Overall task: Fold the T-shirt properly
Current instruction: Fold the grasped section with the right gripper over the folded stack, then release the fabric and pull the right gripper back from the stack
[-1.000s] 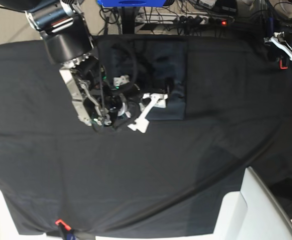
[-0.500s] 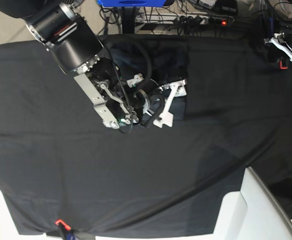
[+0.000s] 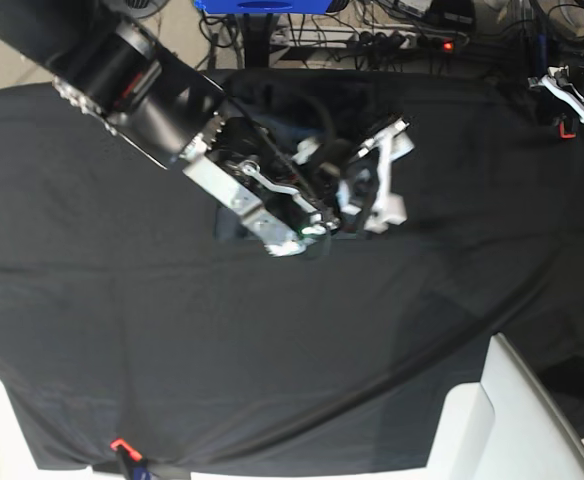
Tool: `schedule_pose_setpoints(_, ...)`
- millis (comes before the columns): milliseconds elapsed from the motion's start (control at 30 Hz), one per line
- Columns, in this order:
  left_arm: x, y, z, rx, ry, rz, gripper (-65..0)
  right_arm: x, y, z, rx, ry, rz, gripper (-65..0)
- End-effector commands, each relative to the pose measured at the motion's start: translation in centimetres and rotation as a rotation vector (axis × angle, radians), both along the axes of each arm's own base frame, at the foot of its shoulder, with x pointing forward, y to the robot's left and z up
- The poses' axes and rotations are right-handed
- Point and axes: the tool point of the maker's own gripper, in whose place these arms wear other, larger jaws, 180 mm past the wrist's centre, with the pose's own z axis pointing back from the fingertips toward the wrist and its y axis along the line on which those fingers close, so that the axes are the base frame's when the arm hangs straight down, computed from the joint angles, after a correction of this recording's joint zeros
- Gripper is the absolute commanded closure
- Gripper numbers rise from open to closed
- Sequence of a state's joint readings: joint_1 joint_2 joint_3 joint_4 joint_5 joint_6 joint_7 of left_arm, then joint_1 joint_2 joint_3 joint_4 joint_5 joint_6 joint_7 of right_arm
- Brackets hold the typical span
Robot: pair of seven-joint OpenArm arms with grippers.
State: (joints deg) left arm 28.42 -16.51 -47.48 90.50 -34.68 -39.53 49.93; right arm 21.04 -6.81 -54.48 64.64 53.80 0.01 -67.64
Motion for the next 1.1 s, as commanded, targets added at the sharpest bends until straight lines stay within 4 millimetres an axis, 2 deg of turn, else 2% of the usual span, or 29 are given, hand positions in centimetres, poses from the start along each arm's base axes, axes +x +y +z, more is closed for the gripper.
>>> schedule_pose_setpoints(0,0.6,0.6,1.0,0.020,-0.034,-0.012,0.0,1.2,1.2,2.0,0.054,-0.033,0.014,-49.7)
schedule_pose_setpoints(67,0.6,0.6,1.0,0.020,-0.034,-0.012,0.0,1.5,1.6,3.3,0.091,-0.050,0.024,-49.7)
schedule_pose_setpoints(167,0.6,0.7,1.1,0.020,-0.035,-0.011,0.0,2.5,0.5,4.8,0.121,-0.113,0.027,-49.5)
schedule_pose_setpoints(233,0.6,0.7,1.1,0.021,-0.034,-0.011,0.0,4.4,-1.1,6.0,0.150,-0.169,-0.020,-49.5)
schedule_pose_setpoints(333,0.2,1.4,0.9,0.063,-0.001,-0.022,0.0,7.4,-5.1,6.8,0.195,-0.165,-0.225,-46.1)
schedule_pose_setpoints(367,0.1,1.5,0.8,0.076,0.009,-0.024,0.0,8.1,-6.5,6.7,0.206,-0.153,-0.299,-42.0)
schedule_pose_setpoints(400,0.0,1.7,0.7,0.087,0.019,-0.027,0.0,8.9,-8.2,6.4,0.210,-0.138,-0.383,-34.7)
schedule_pose_setpoints(500,-0.2,1.8,0.6,0.097,0.028,-0.029,0.0,9.5,-11.9,4.7,0.191,-0.100,-0.529,-3.3)
schedule_pose_setpoints(533,-0.2,1.8,0.6,0.097,0.028,-0.029,0.0,9.4,-12.6,4.4,0.182,-0.093,-0.550,0.0)
schedule_pose_setpoints(633,-0.1,1.8,0.7,0.099,0.026,-0.030,0.0,8.9,-14.3,3.5,0.163,-0.074,-0.601,-3.2)
schedule_pose_setpoints(733,0.0,1.7,0.8,0.098,0.021,-0.032,0.0,8.6,-14.8,2.9,0.151,-0.061,-0.617,-0.5)
schedule_pose_setpoints(833,0.0,1.7,0.8,0.098,0.021,-0.032,0.0,8.5,-14.9,2.8,0.147,-0.060,-0.616,-0.5)
schedule_pose_setpoints(1067,-0.1,1.8,0.7,0.101,0.026,-0.031,0.0,9.0,-17.5,2.0,0.096,-0.097,-0.638,-0.6)
